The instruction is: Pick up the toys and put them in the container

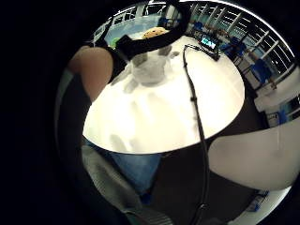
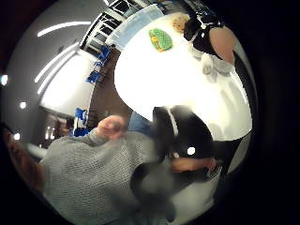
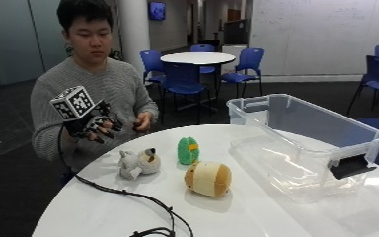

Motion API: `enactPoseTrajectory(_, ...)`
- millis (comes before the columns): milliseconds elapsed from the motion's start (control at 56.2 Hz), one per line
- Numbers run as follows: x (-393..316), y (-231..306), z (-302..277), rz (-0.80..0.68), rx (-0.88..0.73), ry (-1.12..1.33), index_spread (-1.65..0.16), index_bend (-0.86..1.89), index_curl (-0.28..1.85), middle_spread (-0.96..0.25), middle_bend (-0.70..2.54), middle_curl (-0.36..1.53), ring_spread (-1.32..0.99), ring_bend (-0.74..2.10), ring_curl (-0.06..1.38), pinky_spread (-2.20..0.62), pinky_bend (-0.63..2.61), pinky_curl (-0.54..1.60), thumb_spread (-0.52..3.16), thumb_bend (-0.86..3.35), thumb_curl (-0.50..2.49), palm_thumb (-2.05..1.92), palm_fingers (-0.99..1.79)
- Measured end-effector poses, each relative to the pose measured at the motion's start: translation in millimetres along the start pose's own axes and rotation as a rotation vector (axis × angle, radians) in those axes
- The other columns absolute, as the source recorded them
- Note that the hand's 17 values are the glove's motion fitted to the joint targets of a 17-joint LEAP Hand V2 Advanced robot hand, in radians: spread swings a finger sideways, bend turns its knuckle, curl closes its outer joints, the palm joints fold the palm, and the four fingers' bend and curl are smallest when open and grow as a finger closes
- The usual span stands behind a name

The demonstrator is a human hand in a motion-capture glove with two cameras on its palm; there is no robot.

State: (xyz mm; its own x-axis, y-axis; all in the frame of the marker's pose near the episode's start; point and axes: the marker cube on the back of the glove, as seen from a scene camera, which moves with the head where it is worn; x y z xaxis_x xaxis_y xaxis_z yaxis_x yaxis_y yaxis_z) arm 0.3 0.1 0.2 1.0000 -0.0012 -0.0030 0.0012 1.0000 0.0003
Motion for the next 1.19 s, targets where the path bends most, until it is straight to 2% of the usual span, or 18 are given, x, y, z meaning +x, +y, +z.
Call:
enactPoseTrajectory(107,-1,2,0,-0.009,-0.008,0.000,-0.23,0.29,0.13,-0.15,0.13,0.02,-0.19,0.49,0.13,-0.03,0.54,0.17,0.85,0.10,0.04,0.10,0.53)
enactPoseTrajectory(231,0,-2,-1,-0.005,0.003,0.003,-0.30,0.31,0.18,-0.19,0.15,0.04,-0.26,0.55,0.17,-0.04,0.58,0.22,1.18,0.10,0.08,0.09,0.49)
enactPoseTrajectory(463,-2,-1,0,-0.010,-0.008,0.003,-0.35,0.33,0.25,-0.22,0.17,0.09,-0.32,0.61,0.19,-0.04,0.62,0.26,1.42,0.09,0.14,0.06,0.44)
enactPoseTrajectory(623,-18,-15,-8,-0.088,-0.009,0.002,-0.37,0.33,0.28,-0.23,0.18,0.12,-0.33,0.64,0.20,-0.04,0.64,0.28,1.48,0.08,0.18,0.05,0.42)
enactPoseTrajectory(712,-41,-48,-21,-0.189,-0.006,-0.007,-0.37,0.33,0.30,-0.23,0.18,0.14,-0.33,0.65,0.20,-0.04,0.65,0.28,1.50,0.07,0.19,0.05,0.41)
enactPoseTrajectory(837,-79,-125,-36,-0.299,-0.033,-0.065,-0.38,0.30,0.32,-0.23,0.19,0.17,-0.34,0.67,0.21,-0.04,0.67,0.30,1.51,0.07,0.21,0.05,0.39)
enactPoseTrajectory(997,-103,-229,-34,-0.263,-0.050,0.069,-0.38,0.15,0.30,-0.24,0.20,0.20,-0.35,0.76,0.24,-0.07,0.73,0.31,1.52,0.07,0.23,0.08,0.37)
enactPoseTrajectory(1193,-89,-260,9,-0.184,-0.142,0.158,-0.37,0.13,0.28,-0.25,0.21,0.25,-0.38,0.88,0.28,-0.10,0.77,0.33,1.51,0.08,0.26,0.12,0.37)
